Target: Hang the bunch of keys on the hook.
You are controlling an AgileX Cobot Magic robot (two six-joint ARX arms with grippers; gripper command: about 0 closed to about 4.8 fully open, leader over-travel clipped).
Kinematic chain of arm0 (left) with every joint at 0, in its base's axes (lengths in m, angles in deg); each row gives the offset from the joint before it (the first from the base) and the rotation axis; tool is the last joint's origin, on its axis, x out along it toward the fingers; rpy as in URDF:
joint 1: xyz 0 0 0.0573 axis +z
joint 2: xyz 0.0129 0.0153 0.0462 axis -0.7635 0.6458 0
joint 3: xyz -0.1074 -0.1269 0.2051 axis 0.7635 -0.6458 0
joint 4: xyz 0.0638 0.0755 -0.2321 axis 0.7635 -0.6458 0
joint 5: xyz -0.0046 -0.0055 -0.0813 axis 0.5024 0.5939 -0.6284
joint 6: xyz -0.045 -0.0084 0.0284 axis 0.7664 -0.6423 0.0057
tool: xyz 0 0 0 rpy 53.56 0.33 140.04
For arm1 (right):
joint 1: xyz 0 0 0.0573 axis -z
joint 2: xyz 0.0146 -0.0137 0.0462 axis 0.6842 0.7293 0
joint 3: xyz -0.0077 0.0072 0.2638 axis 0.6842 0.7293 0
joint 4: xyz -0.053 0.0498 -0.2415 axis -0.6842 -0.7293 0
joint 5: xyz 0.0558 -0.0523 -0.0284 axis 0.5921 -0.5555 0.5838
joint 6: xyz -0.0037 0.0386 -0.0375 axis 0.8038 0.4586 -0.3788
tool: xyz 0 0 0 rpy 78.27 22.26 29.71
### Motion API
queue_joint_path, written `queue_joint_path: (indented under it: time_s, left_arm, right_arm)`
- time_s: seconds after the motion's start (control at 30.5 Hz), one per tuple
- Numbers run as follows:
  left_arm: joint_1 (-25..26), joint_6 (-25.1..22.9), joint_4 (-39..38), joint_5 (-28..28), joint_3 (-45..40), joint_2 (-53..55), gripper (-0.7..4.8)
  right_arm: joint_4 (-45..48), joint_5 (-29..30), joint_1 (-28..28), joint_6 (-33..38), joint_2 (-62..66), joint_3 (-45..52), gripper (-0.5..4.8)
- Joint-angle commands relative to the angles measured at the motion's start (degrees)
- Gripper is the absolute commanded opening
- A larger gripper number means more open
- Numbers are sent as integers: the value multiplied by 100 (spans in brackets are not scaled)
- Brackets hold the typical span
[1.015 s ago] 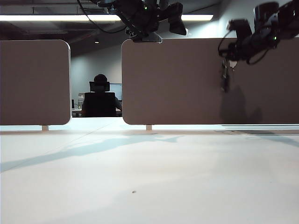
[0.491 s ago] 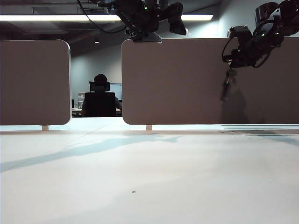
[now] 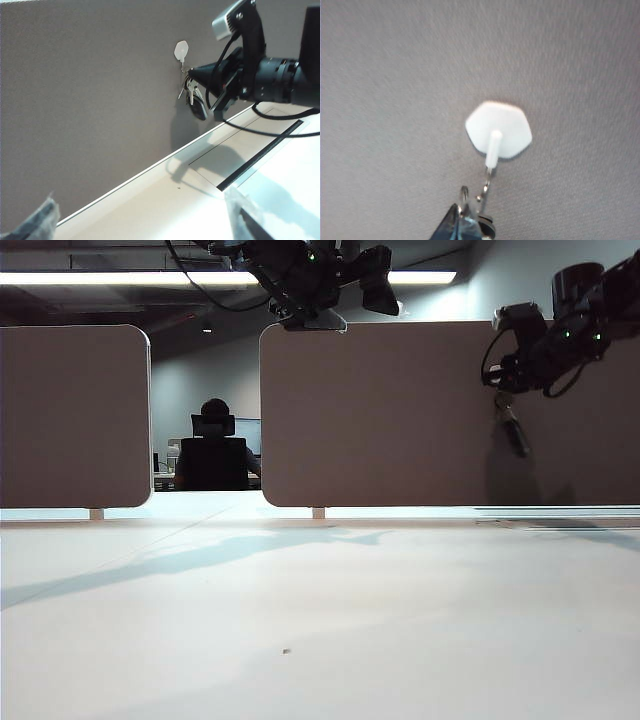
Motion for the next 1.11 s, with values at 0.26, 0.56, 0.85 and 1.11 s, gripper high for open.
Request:
queue_joint_path:
  time_s: [0.26,0.56,0.85,1.11]
  left_arm:
    - [-7,15,74,-20,24,-24,479]
    - [-7,15,76,-22,24,-24,479]
    - [-7,15,76,-22,24,-24,479]
    - [-7,15,76,-22,24,-24,479]
  right_arm:
    - [780,13,68,374,195,-31,-9]
    - [748,160,42,372,192,-33,-9]
    - [767,179,-96,321,201,-33,-9]
    - [785,157,-229,260,273,-31,-9]
